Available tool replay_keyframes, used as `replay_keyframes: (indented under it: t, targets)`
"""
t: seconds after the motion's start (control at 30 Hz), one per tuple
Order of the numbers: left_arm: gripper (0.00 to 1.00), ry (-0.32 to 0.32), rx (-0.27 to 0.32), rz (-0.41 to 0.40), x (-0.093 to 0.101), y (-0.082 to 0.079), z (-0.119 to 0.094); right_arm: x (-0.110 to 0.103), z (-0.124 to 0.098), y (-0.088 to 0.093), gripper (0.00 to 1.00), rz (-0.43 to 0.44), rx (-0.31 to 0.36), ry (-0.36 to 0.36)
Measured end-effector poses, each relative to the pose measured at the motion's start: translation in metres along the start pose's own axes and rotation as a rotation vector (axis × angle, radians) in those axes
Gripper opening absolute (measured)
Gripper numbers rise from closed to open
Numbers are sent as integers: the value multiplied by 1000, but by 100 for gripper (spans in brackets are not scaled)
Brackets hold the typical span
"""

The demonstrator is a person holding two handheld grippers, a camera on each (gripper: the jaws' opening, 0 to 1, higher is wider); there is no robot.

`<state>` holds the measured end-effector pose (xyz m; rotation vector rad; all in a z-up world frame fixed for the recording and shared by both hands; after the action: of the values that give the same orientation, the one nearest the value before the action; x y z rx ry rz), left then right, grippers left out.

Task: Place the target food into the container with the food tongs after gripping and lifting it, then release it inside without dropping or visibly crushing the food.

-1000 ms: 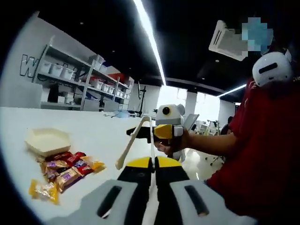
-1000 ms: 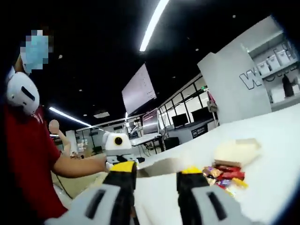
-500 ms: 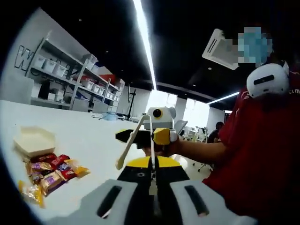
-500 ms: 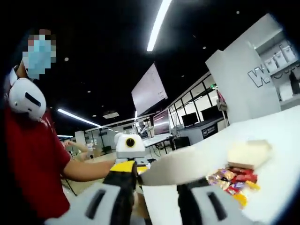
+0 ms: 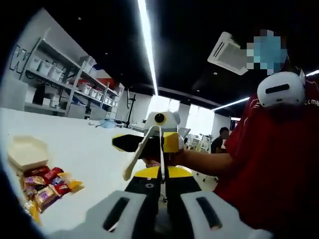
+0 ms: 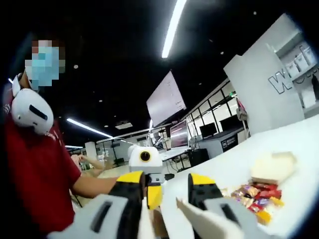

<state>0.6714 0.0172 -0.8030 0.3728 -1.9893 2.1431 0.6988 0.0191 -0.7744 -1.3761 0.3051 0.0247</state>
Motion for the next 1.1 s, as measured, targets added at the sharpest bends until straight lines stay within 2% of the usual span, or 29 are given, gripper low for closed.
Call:
replay_keyframes:
  t: [0.13,0.27,0.43,0.57,0.73,0.9,1.0,1.07,1.1]
  targets:
    - [1,25,31,-26,4,-4,-1,-7,1,-4,31,37,16,-32]
    - [2,66,101,-77,8,-10,-1,-11,1,-8,31,49,37,-45]
    - [2,70,85,-76,11,-7,1,-13,-1,-5,29,40,13,-45]
    - [2,103,92,-73,17,-10,0,-18,0,-7,29,56,28,-63]
    - [2,109,89,-57,17,-12,-1,-20,1,-8,31,80,36,-67]
    - [2,112,135,-16,20,-15,0,-21,-1,-15,34,137,88,-78]
    - [2,117,156,-37,19,-14,0,-21,0,-15,34,145,94,-81]
    - [2,125,202,-46,20,-19,-1,-21,1,-15,38,154,108,-83]
    - [2,133,201,-60,21,-18,-2,-21,2,-15,35,165,107,-82]
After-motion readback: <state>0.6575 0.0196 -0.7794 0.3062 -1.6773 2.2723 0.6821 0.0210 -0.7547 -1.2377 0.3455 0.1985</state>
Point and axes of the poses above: the point that each gripper's makers call its tool centre point, and the gripper's own axes: z roughly forward along the fingers, x roughly to its right, y roughly out of its underside, the point moved 1 cm from there along -z, roughly backward along the fingers, and after that the axes turned 3 degrees about -z, right-handed, at the moved point
